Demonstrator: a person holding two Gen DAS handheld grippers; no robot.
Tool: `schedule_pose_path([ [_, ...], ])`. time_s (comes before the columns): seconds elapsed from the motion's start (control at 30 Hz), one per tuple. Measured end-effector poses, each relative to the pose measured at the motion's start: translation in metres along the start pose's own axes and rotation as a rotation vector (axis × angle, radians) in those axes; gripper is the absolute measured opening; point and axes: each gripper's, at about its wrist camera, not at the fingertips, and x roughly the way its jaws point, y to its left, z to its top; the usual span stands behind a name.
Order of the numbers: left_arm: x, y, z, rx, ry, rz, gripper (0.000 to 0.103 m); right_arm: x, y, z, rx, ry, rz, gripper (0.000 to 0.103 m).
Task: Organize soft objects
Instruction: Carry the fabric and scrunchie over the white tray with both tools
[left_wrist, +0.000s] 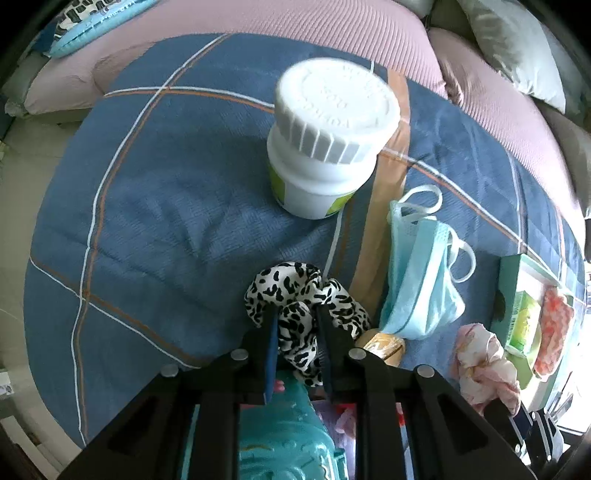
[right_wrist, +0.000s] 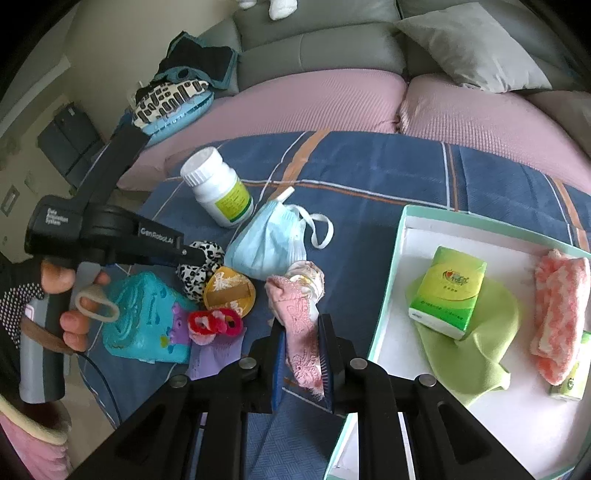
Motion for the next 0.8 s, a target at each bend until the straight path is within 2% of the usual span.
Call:
schedule_pose_path([
  [0.2, -0.022, 0.003, -0.006, -0.001, -0.057, -0.028, 0.018, -0.013, -0.005, 0.004, 0.019, -0.04, -0.001, 0.017],
  [0.33, -0.049, 0.002, -0.013, 0.002, -0.125, -0.045, 0.018, -0.031, -0.007, 0.007, 0.031, -0.092, -0.007, 0.017],
  [0.63, -0.149, -0.017, -0.035, 0.053, -0.376, -0.115, 0.018, -0.095, -0.016, 0.012, 0.049, -0.267, -0.041, 0.017],
  [0.8, -0.179, -0.048, -0.045, 0.098, -0.474, -0.162, 0.018, -0.13, -0.03, 0.01, 0.079, -0.351, -0.092, 0.017],
])
